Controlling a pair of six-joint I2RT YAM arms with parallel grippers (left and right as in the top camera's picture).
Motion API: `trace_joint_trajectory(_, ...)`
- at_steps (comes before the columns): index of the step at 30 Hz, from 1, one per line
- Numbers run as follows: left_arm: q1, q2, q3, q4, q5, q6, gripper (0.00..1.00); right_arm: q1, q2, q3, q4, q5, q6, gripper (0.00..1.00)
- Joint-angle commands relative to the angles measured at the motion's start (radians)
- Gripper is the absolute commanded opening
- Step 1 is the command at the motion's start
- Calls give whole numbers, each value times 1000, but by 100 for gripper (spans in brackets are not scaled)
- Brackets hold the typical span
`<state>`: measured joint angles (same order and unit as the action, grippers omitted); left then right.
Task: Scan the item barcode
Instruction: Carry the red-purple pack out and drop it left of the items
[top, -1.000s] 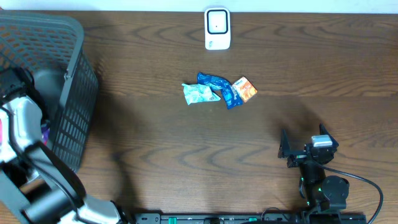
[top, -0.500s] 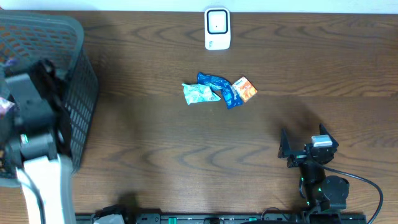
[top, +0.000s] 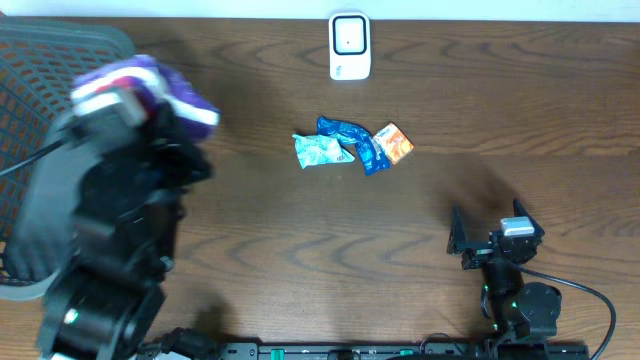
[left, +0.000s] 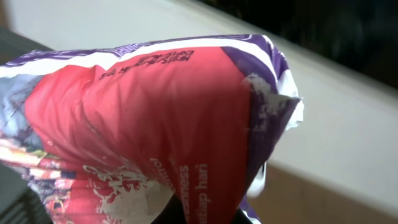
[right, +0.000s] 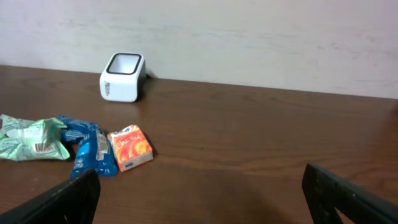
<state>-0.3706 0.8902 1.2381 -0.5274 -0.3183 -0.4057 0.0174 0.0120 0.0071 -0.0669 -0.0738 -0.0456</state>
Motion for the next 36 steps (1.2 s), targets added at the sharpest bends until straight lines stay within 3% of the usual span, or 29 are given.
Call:
trace_joint_trajectory(1,-101,106,5,-16,-3,144,7,6,-5,-2,-4,1,-12,99)
trace_joint_trajectory(7,-222,372,5,-2,-4,235,7,6,-5,-2,-4,1,-12,99)
trace_joint_trajectory(17,-222,806,5,-50,-3,296,8,6,-5,-2,-4,1,-12,99)
trace_joint_trajectory(25,-222,932,5,-71,147,293,8,6,-5,-2,-4,1,-12,99)
trace_joint_trajectory(36,-222,1044,5,198,222,289,13,6,-5,-2,-4,1,-12,99)
